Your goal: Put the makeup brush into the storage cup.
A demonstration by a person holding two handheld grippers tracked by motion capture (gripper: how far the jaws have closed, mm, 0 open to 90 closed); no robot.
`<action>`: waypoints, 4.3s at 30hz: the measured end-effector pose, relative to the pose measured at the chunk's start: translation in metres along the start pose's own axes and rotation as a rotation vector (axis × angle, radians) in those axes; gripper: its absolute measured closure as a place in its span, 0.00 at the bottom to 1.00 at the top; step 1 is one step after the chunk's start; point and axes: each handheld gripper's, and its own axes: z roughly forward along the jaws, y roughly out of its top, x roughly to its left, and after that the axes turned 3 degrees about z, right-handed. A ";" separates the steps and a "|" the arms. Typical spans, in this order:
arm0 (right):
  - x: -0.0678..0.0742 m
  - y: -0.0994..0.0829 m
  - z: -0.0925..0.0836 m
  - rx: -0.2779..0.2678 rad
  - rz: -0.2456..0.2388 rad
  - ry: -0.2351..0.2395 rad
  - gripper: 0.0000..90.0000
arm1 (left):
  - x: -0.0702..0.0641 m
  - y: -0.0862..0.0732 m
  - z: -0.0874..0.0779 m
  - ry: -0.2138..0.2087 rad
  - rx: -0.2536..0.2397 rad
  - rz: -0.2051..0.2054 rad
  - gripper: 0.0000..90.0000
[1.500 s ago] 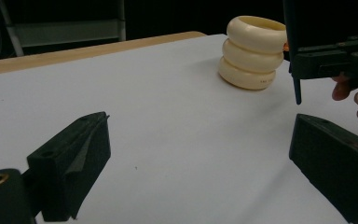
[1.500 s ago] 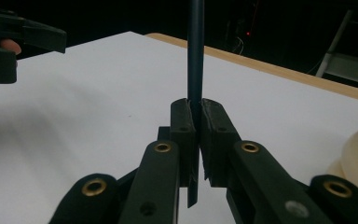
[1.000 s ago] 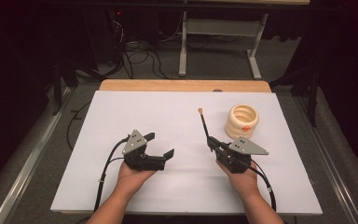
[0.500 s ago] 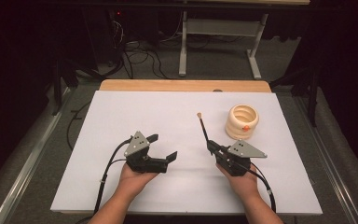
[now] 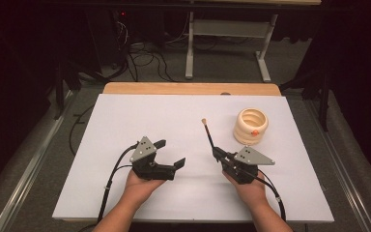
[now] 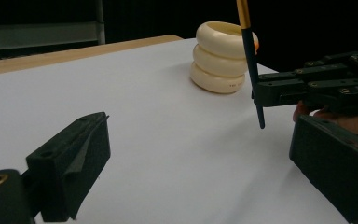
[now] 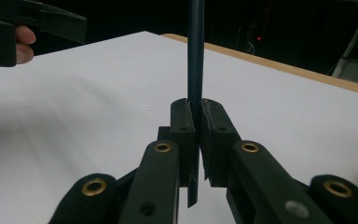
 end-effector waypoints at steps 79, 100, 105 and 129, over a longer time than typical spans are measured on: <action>0.055 -0.007 0.022 0.008 -0.077 0.161 0.96 | -0.001 0.005 -0.008 -0.083 -0.066 -0.041 0.40; 0.058 -0.008 0.025 0.017 -0.087 0.175 0.96 | 0.003 0.004 -0.010 -0.150 -0.082 -0.069 0.71; 0.059 -0.009 0.025 0.019 -0.090 0.175 0.96 | 0.002 0.004 -0.010 -0.148 -0.080 -0.059 0.76; 0.061 -0.009 0.026 0.027 -0.100 0.183 0.96 | 0.005 0.003 -0.010 -0.190 -0.076 -0.071 0.88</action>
